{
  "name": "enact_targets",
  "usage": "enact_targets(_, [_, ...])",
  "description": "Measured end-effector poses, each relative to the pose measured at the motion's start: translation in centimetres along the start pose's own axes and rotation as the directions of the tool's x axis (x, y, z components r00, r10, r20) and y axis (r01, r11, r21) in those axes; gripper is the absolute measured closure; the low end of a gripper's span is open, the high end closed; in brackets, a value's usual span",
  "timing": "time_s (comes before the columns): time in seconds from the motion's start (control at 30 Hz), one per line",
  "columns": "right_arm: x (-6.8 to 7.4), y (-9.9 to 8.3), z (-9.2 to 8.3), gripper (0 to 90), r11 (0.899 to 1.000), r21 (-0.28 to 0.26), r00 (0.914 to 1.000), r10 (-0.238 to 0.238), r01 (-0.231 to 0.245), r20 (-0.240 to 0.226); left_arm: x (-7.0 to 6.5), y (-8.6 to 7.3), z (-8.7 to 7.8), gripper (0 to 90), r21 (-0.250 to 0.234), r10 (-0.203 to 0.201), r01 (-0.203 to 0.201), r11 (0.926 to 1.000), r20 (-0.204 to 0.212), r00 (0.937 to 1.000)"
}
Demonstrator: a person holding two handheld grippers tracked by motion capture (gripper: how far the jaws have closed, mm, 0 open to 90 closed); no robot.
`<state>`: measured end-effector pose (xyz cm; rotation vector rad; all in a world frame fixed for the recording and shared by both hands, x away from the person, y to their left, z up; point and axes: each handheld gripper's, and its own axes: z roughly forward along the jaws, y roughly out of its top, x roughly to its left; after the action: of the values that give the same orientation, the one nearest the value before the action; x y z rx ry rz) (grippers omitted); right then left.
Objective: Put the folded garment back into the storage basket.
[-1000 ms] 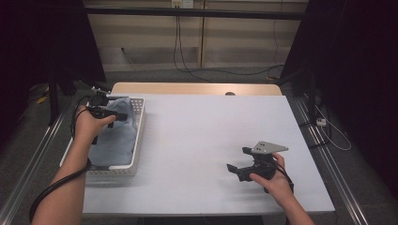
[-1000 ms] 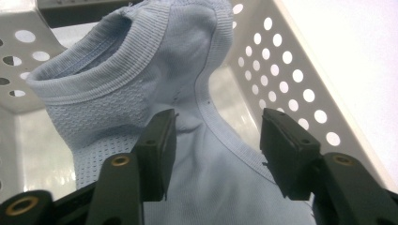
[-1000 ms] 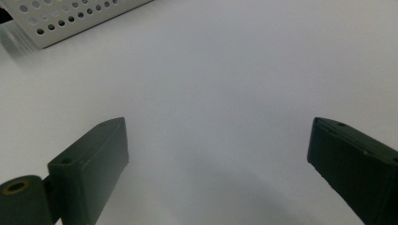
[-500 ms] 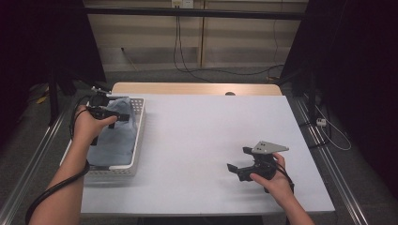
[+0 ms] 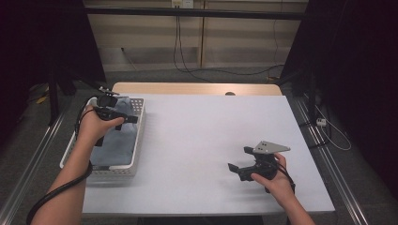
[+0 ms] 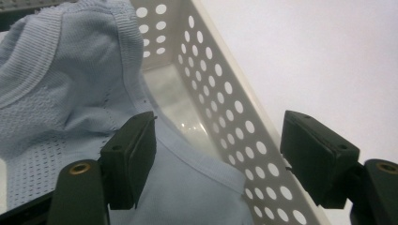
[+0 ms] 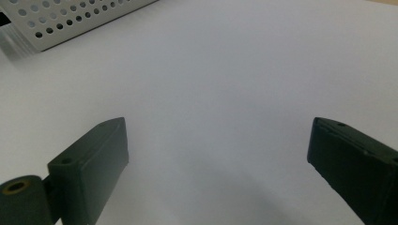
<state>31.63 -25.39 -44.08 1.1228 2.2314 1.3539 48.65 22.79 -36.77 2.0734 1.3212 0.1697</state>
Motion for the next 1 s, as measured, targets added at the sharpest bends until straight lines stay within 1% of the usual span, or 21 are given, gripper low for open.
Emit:
enact_targets(0.03, [0.0, 0.0, 0.0, 5.4, 1.0, 0.001, 1.0, 0.001, -0.001, -0.001, 0.0, 0.0, 0.0, 27.1, 0.008, 0.01, -0.01, 0.9999, 0.001, 1.0])
enact_targets(0.07, [0.0, 0.0, 0.0, 5.4, 1.0, 0.001, 1.0, 0.0, 0.0, -0.002, 0.0, 0.0, -0.1, 26.9, 0.013, 0.011, -0.011, 0.9999, 0.002, 0.9999])
enact_targets(0.13, [0.1, 0.0, 0.0, 5.4, 1.0, 0.001, 1.0, 0.0, 0.0, -0.003, 0.0, 0.0, -0.1, 26.0, 0.005, 0.005, -0.005, 1.0, 0.008, 1.0])
enact_targets(0.23, [0.1, -0.1, 0.0, 5.4, 1.0, 0.002, 1.0, 0.001, -0.001, -0.004, -0.2, -0.1, -0.1, 25.3, 0.013, 0.01, -0.01, 0.9999, 0.013, 0.9999])
enact_targets(0.3, [0.1, -0.1, 0.0, 5.4, 1.0, 0.004, 1.0, -0.001, 0.001, -0.005, -0.4, -0.1, 0.0, 24.9, 0.008, 0.011, -0.011, 0.9999, 0.019, 0.9998])
enact_targets(0.4, [0.0, -0.1, 0.0, 5.4, 1.0, 0.002, 1.0, -0.001, 0.001, -0.006, -0.6, 0.0, 0.0, 24.3, 0.012, 0.018, -0.018, 0.9998, 0.031, 0.9994])
enact_targets(0.53, [0.0, -0.1, -0.1, 5.4, 1.0, 0.0, 1.0, -0.001, 0.001, -0.008, -1.0, 0.1, 0.1, 23.4, 0.022, 0.027, -0.027, 0.9994, 0.034, 0.9991])
enact_targets(0.6, [-0.1, -0.1, -0.2, 5.4, 1.0, -0.001, 1.0, -0.003, 0.003, -0.005, -1.3, 0.1, 0.1, 23.2, 0.011, 0.024, -0.024, 0.9996, 0.036, 0.9991])
enact_targets(0.67, [-0.1, 0.0, -0.2, 5.4, 1.0, -0.004, 1.0, -0.001, 0.001, -0.004, -1.6, 0.2, 0.1, 23.0, 0.009, 0.024, -0.024, 0.9997, 0.048, 0.9986])
enact_targets(0.77, [-0.1, 0.0, -0.2, 5.4, 1.0, -0.004, 1.0, -0.001, 0.001, -0.007, -1.9, 0.2, 0.1, 22.4, 0.027, 0.045, -0.047, 0.9985, 0.054, 0.9975])
enact_targets(0.8, [0.0, -0.1, -0.2, 5.4, 1.0, -0.002, 1.0, -0.002, 0.002, -0.008, -2.1, 0.3, 0.0, 22.2, 0.027, 0.05, -0.051, 0.9983, 0.05, 0.9975])
enact_targets(1.0, [0.1, 0.1, -0.2, 5.4, 1.0, -0.005, 1.0, -0.008, 0.008, -0.004, -2.8, 0.4, -0.2, 21.1, 0.031, 0.06, -0.063, 0.9975, 0.082, 0.9948])
